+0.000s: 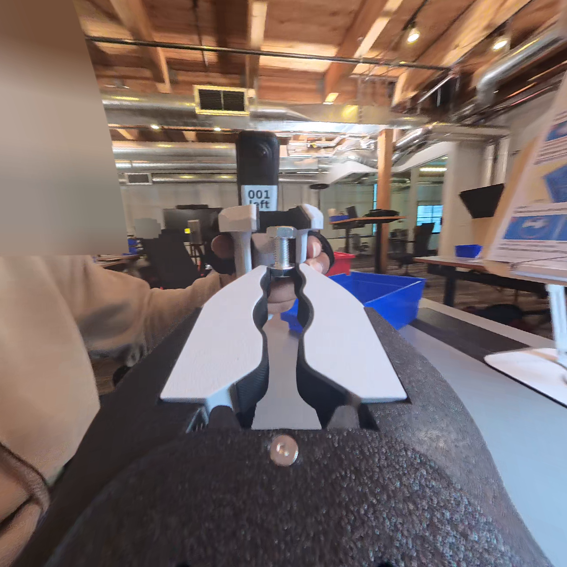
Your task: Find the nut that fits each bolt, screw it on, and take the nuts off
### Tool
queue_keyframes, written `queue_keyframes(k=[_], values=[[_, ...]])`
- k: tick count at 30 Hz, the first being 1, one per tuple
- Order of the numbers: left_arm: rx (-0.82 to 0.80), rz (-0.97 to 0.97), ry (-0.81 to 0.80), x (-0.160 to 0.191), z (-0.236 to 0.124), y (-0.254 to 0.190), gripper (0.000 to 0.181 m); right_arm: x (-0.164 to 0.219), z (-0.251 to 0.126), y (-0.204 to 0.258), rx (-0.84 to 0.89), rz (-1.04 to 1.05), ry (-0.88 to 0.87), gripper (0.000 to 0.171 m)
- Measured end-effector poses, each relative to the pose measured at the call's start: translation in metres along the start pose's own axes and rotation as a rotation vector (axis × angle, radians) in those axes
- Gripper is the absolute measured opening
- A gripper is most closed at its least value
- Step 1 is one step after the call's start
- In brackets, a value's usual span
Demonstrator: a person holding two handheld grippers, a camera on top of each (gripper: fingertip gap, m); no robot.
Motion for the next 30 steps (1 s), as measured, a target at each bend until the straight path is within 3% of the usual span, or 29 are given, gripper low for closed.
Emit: queue_keyframes(k=[18, 27, 30], values=[[-0.011, 0.005, 0.006, 0.005, -0.003, 0.005, 0.016, -0.001, 0.002, 0.001, 0.005, -0.023, 0.000, 0.015], [0.008, -0.002, -0.005, 0.007, 0.001, 0.003, 0.023, 0.004, 0.005, 0.000, 0.021, -0.041, 0.025, 0.015], [0.002, -0.002, -0.010, 0.006, -0.003, 0.005, 0.016, 0.003, 0.004, 0.000, 0.017, -0.033, 0.021, 0.014]])
Point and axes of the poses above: each gripper's, where its closed fingertips meet, z out along the fingers, x out of its underside, y = z × x across the jaws, the point moved 1 cm from there along -z, back along the fingers, and after that the axes turned 14 degrees about x, right-handed, at the moved point
